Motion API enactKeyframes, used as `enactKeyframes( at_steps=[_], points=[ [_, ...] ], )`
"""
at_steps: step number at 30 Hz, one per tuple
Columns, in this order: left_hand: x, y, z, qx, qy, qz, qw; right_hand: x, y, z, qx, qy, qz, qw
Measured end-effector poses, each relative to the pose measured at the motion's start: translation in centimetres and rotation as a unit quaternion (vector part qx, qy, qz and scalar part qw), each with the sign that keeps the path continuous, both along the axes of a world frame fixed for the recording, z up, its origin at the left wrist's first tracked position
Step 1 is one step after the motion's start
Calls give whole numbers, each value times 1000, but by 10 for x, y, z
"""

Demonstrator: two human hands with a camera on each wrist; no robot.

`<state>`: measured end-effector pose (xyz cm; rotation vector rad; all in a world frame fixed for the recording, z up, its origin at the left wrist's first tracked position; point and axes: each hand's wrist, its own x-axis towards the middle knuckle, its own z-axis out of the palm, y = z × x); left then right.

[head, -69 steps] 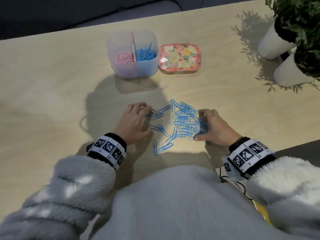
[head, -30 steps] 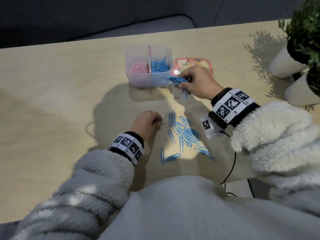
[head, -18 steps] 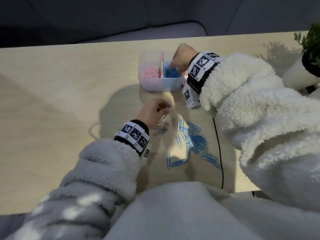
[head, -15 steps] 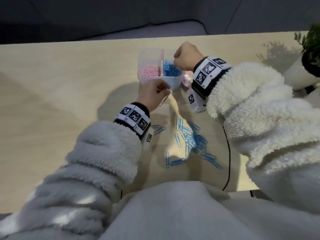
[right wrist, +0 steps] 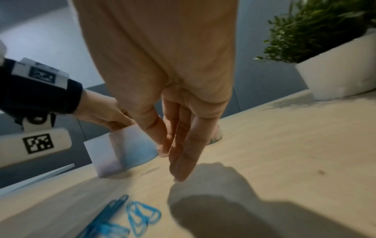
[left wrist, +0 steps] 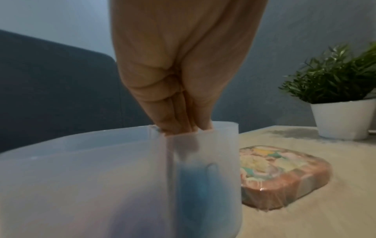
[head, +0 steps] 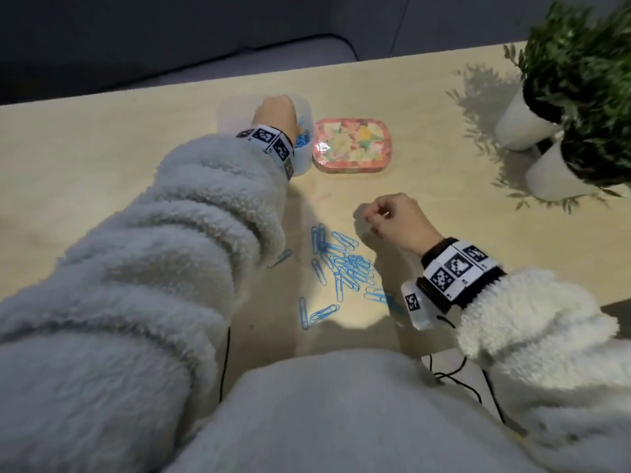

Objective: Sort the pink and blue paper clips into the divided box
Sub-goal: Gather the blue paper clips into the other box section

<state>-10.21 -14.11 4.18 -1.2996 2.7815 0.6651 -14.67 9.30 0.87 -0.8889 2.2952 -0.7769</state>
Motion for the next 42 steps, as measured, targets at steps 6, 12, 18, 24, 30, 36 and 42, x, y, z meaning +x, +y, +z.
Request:
enactKeyframes(
  at_steps=[6,12,18,24,30,36,42],
  points=[
    [34,-3,4,140,213,62,965,12,35,-14,157,52,151,975],
    [126,40,-28,228,100,-64,966,28,61,-32,172,31,192,966],
    [177,66,-70,240,28,-21,970,41,21,-40,60,18,142,988],
    [165,94,-69,153,38,-69,985,25,-14,-33,32,59,116,991],
    [143,100,-70,129,47,-86,987,41,-33,-45,51,119,192,973],
    [134,77,-73,30,-81,-251,964,34,-5,-30,2,70,174,982],
    [137,76,-75,17,-77,-319,944,16,81,-27,104,46,219,969]
  ],
)
